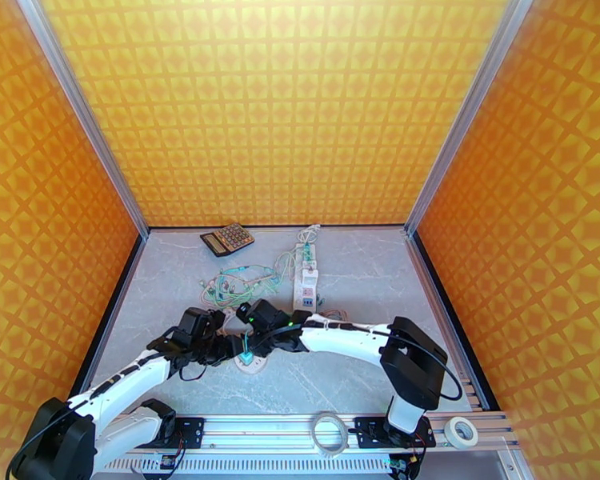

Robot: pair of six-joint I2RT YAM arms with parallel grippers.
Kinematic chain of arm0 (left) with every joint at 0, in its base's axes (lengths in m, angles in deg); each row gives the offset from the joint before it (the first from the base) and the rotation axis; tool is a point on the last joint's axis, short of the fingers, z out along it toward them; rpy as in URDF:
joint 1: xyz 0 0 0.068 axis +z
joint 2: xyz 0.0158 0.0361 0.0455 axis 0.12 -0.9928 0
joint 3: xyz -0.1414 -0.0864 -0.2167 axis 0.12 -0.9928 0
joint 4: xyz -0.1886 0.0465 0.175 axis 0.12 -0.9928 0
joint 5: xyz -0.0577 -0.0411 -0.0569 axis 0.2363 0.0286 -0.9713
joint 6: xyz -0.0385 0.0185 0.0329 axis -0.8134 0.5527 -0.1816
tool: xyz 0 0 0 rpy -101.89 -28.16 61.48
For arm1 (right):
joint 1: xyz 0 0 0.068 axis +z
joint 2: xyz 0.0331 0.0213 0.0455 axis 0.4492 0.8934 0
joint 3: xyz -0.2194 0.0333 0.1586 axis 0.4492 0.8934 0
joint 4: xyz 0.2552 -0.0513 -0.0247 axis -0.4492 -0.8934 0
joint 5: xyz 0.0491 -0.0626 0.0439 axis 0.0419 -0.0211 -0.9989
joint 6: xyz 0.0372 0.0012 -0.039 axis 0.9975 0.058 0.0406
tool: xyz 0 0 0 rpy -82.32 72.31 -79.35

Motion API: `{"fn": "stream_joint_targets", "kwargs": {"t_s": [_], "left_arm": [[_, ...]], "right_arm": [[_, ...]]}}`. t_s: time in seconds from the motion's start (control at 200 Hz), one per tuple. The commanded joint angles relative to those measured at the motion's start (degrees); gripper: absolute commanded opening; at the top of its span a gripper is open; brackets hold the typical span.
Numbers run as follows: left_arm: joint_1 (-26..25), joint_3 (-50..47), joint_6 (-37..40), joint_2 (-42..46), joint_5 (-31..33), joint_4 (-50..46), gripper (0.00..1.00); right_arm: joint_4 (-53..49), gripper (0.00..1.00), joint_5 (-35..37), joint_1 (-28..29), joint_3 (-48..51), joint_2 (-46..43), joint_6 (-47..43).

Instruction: Pull the plug off the socket

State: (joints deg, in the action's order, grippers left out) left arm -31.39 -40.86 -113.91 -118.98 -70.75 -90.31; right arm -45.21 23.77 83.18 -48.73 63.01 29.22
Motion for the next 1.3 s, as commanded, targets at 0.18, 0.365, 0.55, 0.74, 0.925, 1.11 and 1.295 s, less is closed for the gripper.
{"fn": "stream_joint_targets", "kwargs": {"t_s": [0.18, 0.365, 0.55, 0.74, 0.925, 1.11, 1.295], "left_arm": [[-0.6, -4.6, 1.2, -4.3, 11.1, -10.6, 0.49], [-0.6, -4.5, 1.2, -4.8, 11.2, -10.1, 0.49], [-0.6, -4.7, 1.2, -5.0, 11.2, -10.1, 0.49], [-0.6, -5.0, 1.1, -4.7, 11.2, -10.3, 0.49], [-0.6, -4.9, 1.1, -4.0, 11.4, -10.9, 0.49], [-0.6, -4.4, 1.1, -3.0, 11.8, -12.2, 0.49], [-0.5, -4.2, 0.8, -0.9, 12.8, -13.5, 0.49]], "right_arm": [[5.7, 0.14, -1.5, 2.5, -3.2, -3.6, -0.9], [1.5, 0.14, 4.2, 8.4, -5.9, -1.5, -5.8], [1.5, 0.14, 6.4, 8.7, -5.7, -2.2, -6.9], [4.6, 0.14, 0.4, 3.4, -3.5, -4.1, -2.6], [5.2, 0.15, -1.7, 1.3, -3.0, -5.3, -1.1], [2.0, 0.16, -0.5, 1.3, -2.1, -6.1, -1.3], [-4.7, 0.16, 2.9, 1.3, -0.8, -8.9, -1.3]]}}
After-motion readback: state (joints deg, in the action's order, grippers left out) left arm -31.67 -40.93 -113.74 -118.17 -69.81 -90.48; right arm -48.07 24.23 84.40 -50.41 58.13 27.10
